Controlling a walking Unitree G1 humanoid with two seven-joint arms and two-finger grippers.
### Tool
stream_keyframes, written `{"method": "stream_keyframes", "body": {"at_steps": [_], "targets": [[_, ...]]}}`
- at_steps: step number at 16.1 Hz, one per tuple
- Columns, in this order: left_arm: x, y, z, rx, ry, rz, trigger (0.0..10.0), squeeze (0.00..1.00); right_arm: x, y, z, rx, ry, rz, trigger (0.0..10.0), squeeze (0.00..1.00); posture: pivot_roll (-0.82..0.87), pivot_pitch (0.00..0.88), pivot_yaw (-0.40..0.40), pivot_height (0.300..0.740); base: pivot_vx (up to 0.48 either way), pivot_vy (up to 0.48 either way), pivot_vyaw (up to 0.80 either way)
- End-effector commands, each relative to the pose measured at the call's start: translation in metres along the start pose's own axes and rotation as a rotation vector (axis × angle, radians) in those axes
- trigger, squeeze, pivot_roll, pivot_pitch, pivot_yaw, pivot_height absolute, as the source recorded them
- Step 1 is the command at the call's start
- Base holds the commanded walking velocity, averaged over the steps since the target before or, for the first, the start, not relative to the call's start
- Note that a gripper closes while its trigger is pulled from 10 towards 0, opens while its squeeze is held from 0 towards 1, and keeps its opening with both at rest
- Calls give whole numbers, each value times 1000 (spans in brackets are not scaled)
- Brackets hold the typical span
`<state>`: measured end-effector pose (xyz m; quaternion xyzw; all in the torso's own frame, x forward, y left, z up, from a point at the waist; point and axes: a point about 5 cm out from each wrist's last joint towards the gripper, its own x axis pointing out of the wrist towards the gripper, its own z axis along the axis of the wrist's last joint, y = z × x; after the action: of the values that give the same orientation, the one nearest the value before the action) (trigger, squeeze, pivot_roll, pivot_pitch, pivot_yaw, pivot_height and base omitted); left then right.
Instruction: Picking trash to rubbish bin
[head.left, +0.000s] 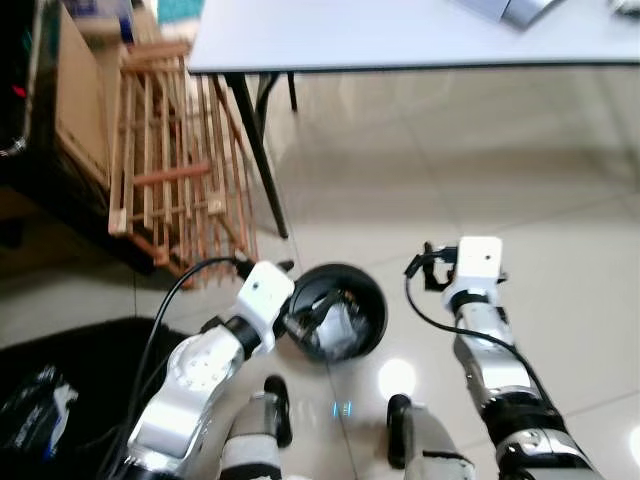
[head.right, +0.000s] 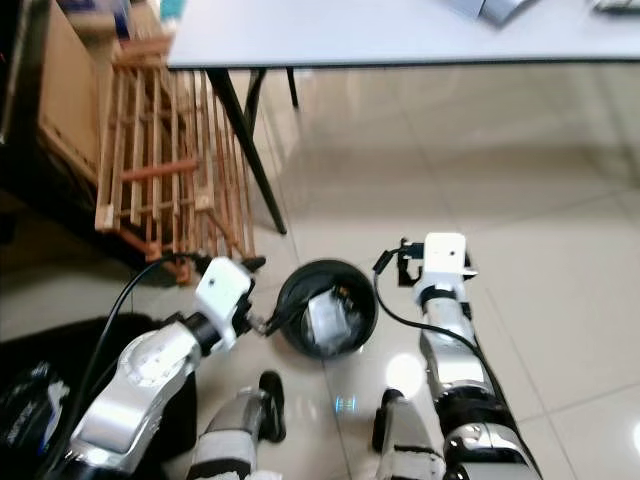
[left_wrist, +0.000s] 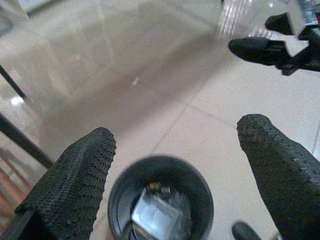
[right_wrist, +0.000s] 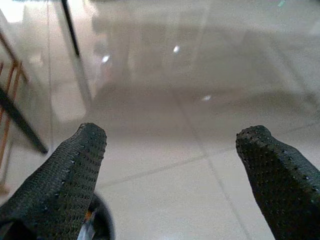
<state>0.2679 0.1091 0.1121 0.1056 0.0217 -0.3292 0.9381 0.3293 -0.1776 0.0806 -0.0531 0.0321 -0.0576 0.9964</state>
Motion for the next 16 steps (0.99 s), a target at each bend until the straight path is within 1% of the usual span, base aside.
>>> {"method": "stream_keyframes", "body": {"at_steps": [1, 3, 4, 6, 7, 8, 9, 10, 11, 14, 15, 16], "targets": [[1, 0, -6, -20, 15, 20, 10000, 0, -5, -2, 0, -19, 2, 14, 10000, 1000, 36, 182, 65, 740, 0, 0, 0], [4, 0, -5, -33, 5, 33, 10000, 0, -8, -5, 6, -23, -19, 20, 10000, 1000, 19, 168, 69, 740, 0, 0, 0], [7, 0, -4, -45, -1, 49, 10000, 0, -13, -4, 15, -38, -52, 49, 10000, 1000, -3, 153, 78, 740, 0, 0, 0], [9, 2, -4, -53, -3, 69, 10000, 0, -19, -5, 22, -51, -70, 76, 10000, 1000, -11, 147, 85, 740, 0, 0, 0], [11, 5, -3, -65, -4, 93, 10000, 0, -22, -6, 27, -56, -78, 89, 10000, 1000, -22, 140, 96, 740, 0, 0, 0], [13, 17, -2, -75, 0, 176, 10000, 0, -30, -8, 36, -83, -95, 121, 10000, 1000, -40, 126, 114, 740, 0, 0, 0], [15, 23, 0, -74, 1, 214, 10000, 0, -33, -10, 41, -97, -104, 131, 10000, 1000, -46, 122, 120, 740, 0, 0, 0], [16, 31, 4, -57, -12, 260, 10000, 0, -39, -11, 47, -121, -122, 142, 10000, 1000, -60, 114, 127, 740, 0, 0, 0], [16, 35, 7, -28, -24, 282, 10000, 0, -45, -11, 52, -130, -135, 138, 10000, 1000, -69, 110, 131, 740, 0, 0, 0], [17, 37, 11, -35, -44, 299, 10000, 0, -57, -10, 57, -128, -141, 115, 10000, 1000, -83, 102, 120, 740, 0, 0, 0], [17, 34, 19, -45, -70, 300, 10000, 0, -64, -9, 60, -89, -134, 77, 10000, 1000, -81, 101, 105, 740, 0, 0, 0], [17, 33, 22, -54, -84, 304, 10000, 0, -67, -9, 61, -78, -132, 60, 10000, 1000, -82, 96, 96, 740, 0, 0, 0]]}}
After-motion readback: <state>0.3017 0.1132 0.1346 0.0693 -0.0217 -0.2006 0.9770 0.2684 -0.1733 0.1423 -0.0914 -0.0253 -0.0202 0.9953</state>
